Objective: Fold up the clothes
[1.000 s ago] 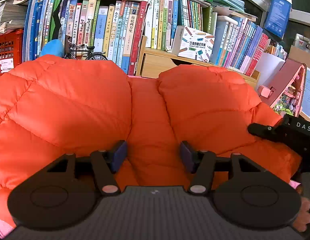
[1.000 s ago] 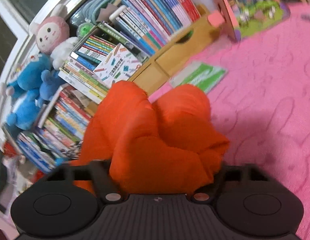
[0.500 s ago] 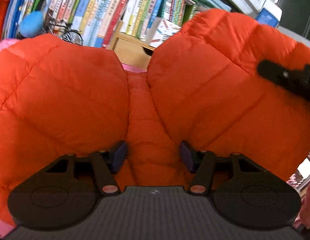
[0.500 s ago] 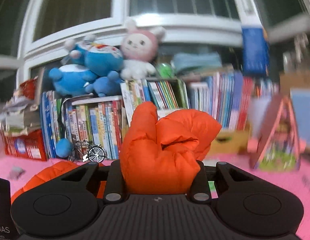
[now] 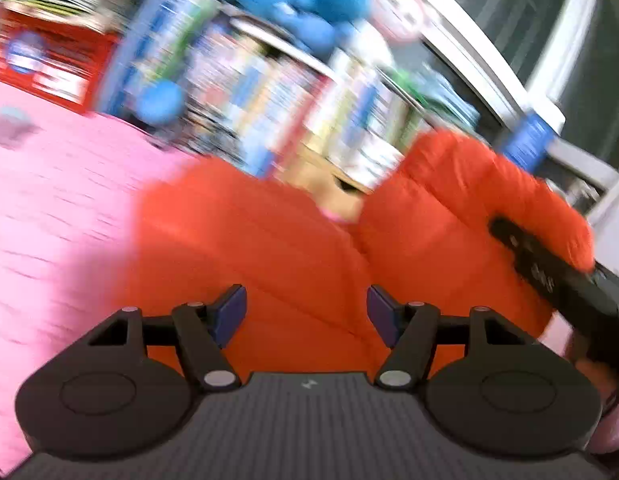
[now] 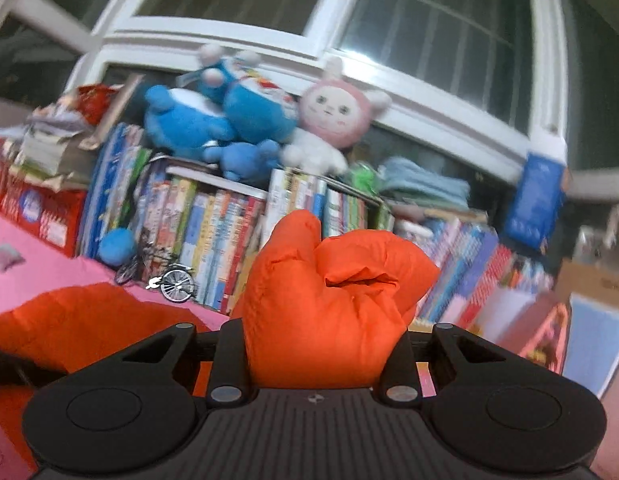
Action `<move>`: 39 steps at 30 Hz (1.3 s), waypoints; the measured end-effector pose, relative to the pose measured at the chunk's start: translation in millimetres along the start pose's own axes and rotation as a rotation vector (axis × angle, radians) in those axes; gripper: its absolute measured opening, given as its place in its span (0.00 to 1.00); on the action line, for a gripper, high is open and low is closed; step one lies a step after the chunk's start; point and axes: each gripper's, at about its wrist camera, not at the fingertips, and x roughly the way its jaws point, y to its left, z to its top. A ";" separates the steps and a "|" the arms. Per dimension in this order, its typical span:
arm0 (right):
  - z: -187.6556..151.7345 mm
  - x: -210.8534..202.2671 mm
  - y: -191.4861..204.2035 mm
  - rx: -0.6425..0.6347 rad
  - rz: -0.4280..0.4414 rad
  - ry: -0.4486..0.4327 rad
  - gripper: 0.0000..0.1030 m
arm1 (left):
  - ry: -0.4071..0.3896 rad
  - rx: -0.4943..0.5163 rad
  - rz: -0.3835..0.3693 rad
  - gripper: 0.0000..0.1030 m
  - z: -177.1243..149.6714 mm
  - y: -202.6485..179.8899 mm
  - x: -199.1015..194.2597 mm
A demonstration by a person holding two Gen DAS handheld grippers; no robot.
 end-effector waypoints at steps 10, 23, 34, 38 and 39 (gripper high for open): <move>14.2 -12.8 107.2 -0.244 0.141 -0.082 0.31 | -0.007 -0.062 0.148 0.64 -2.7 54.9 -5.9; -10.1 -14.4 198.2 -0.452 0.258 -0.108 0.40 | -0.133 -0.167 0.118 0.66 17.2 92.2 -52.2; -25.2 -21.0 233.5 -0.571 0.361 -0.140 0.56 | -0.044 0.182 0.018 0.73 91.5 25.7 21.4; -25.3 -27.0 233.0 -0.570 0.402 -0.137 0.59 | 0.022 0.269 0.142 0.78 82.2 24.1 56.1; -25.2 -29.4 230.1 -0.562 0.416 -0.135 0.59 | 0.029 0.262 0.154 0.78 78.8 28.1 58.1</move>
